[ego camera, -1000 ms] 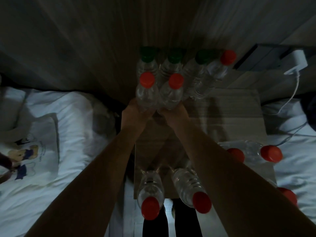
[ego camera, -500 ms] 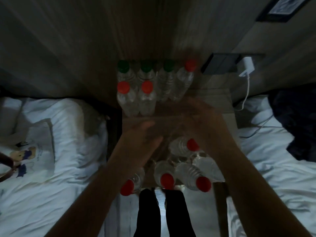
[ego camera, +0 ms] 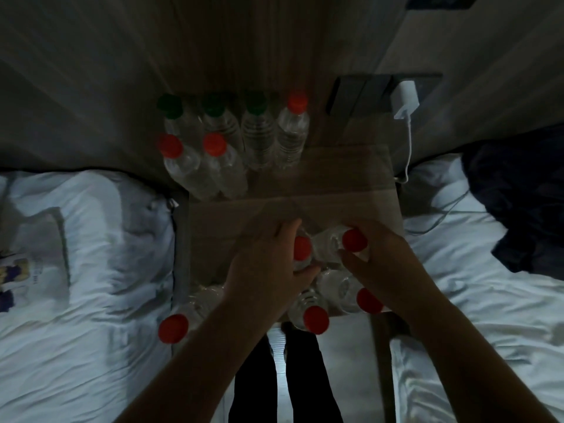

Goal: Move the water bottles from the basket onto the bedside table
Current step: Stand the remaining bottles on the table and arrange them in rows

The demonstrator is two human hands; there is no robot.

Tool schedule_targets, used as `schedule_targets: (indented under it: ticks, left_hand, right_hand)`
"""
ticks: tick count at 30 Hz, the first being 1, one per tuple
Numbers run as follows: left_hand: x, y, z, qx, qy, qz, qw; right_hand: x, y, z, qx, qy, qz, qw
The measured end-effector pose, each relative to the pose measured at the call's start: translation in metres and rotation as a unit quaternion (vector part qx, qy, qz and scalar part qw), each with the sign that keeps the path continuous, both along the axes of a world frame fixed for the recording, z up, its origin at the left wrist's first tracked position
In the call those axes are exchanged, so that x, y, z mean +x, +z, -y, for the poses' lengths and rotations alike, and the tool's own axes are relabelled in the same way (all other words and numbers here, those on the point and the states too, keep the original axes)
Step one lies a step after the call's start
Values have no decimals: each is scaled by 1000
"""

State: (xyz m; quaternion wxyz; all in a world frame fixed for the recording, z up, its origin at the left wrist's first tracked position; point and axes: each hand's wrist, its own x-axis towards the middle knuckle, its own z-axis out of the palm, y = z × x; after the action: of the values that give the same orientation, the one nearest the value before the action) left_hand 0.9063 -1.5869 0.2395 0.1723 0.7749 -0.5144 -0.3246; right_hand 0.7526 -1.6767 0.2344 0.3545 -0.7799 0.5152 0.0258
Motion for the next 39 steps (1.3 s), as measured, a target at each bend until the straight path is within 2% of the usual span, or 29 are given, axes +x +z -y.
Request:
schedule_targets:
  ticks: [7,14,17,22,26,33,39]
  left_hand:
    - [-10,-12,4,33,32,-28,999]
    - [-3,-19,3,9,37,-69,997]
    - [3,-19,3,15,34,-82,996]
    - [29,-18,6,7,72,-76,995]
    - [51,-11,21,-52,103,-31,993]
    - [71,-22,55,-80,106,27,991]
    - [82,-36,78,-123,106,64,985]
  right_hand:
    - [-11,-15,6,-11,25,37,999]
    - [-14,-28,4,21,-28,121,992]
    - [-9,-32,6,65,-58,109,990]
    - [4,-28,22,29,-43,108,993]
    - [29,-24,37,-8,-23,140,990]
    - [72,-24,60,-31,-56,203,977]
    - [93,-38,77,-53,-69,213,973]
